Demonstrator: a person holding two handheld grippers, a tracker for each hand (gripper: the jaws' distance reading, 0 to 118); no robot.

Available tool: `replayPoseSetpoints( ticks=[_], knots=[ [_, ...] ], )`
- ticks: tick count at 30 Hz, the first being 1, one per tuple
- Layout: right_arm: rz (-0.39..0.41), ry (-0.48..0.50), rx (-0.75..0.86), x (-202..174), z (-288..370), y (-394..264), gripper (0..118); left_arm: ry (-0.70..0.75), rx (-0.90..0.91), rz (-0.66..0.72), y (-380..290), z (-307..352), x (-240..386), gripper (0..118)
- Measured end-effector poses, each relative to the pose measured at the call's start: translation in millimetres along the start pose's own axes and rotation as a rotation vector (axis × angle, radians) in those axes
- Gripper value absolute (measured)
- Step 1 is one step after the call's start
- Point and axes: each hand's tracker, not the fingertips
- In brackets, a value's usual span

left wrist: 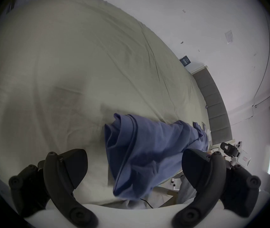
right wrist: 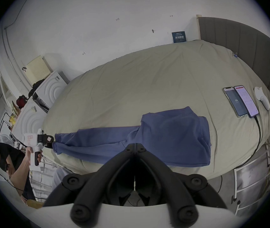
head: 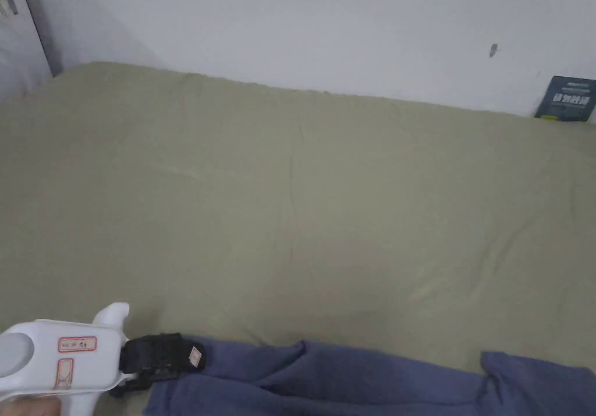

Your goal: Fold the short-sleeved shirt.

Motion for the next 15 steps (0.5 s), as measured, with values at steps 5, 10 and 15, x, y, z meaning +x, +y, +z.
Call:
replayPoseSetpoints(
  ticks=[5, 10, 15],
  knots=[
    [-0.022, -0.010, 0.003, 11.7, 0.9, -2.9, 0, -0.206, -0.045, 0.083, 0.4, -29.8, -12.3, 115],
    [-0.043, 0.002, -0.012, 15.2, 0.0, -10.0, 0, -0.020, -0.016, 0.046, -5.2, -47.3, -0.5, 11],
    [-0.059, 0.013, 0.003, 19.3, 3.1, -11.3, 0, -0.082, 0.043, 0.123, -4.3, -29.3, 7.0, 11]
  ],
)
